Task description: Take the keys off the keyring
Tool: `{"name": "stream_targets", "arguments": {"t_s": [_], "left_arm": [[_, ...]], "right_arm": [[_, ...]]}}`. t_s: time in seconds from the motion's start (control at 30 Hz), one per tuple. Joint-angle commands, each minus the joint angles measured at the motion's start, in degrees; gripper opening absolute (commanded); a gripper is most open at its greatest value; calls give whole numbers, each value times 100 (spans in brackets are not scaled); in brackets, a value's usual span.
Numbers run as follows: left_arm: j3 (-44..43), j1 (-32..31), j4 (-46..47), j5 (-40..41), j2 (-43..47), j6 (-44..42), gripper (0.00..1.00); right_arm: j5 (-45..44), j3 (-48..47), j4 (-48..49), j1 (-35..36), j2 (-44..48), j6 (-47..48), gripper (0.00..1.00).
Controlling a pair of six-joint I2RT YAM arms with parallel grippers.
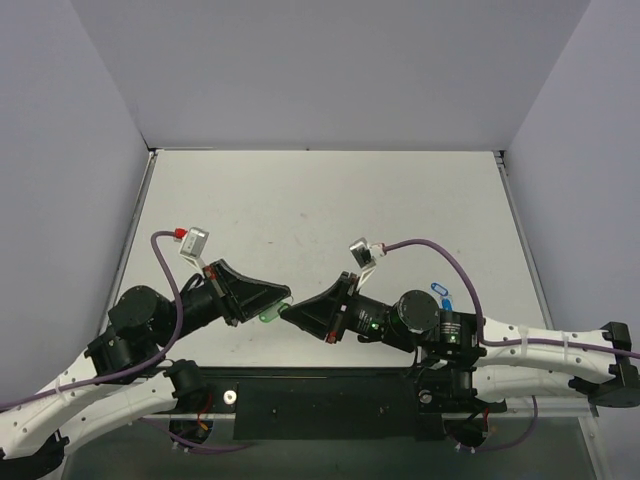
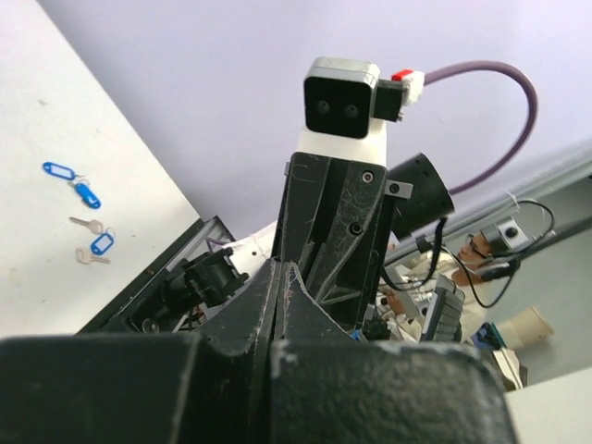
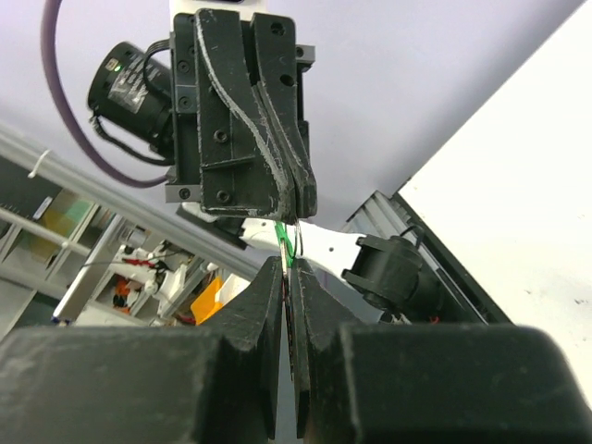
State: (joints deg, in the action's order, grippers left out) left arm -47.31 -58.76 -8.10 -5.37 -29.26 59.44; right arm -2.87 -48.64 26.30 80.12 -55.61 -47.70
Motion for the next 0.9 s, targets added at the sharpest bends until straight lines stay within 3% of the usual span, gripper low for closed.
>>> {"name": "stream_targets", "arguments": {"t_s": [0.0, 0.2, 0.47, 0.63, 0.87], "left_arm": [[336, -30, 554, 290, 139, 305, 0], [687, -39, 712, 958, 455, 656, 0], [1145, -30, 933, 1731, 605, 1227, 0], [1162, -39, 494, 2398, 623, 1570, 0], [741, -39, -271, 2707, 465, 1465, 0]], "right_arm": [[-1011, 310, 525, 48, -107, -336, 0], [-1821, 741, 955, 57, -81, -714, 0], [-2692, 909, 745, 153, -20, -899, 0], [-3481, 804, 43, 364, 77, -934, 0], [-3632, 786, -274, 382, 235, -925, 0]]}}
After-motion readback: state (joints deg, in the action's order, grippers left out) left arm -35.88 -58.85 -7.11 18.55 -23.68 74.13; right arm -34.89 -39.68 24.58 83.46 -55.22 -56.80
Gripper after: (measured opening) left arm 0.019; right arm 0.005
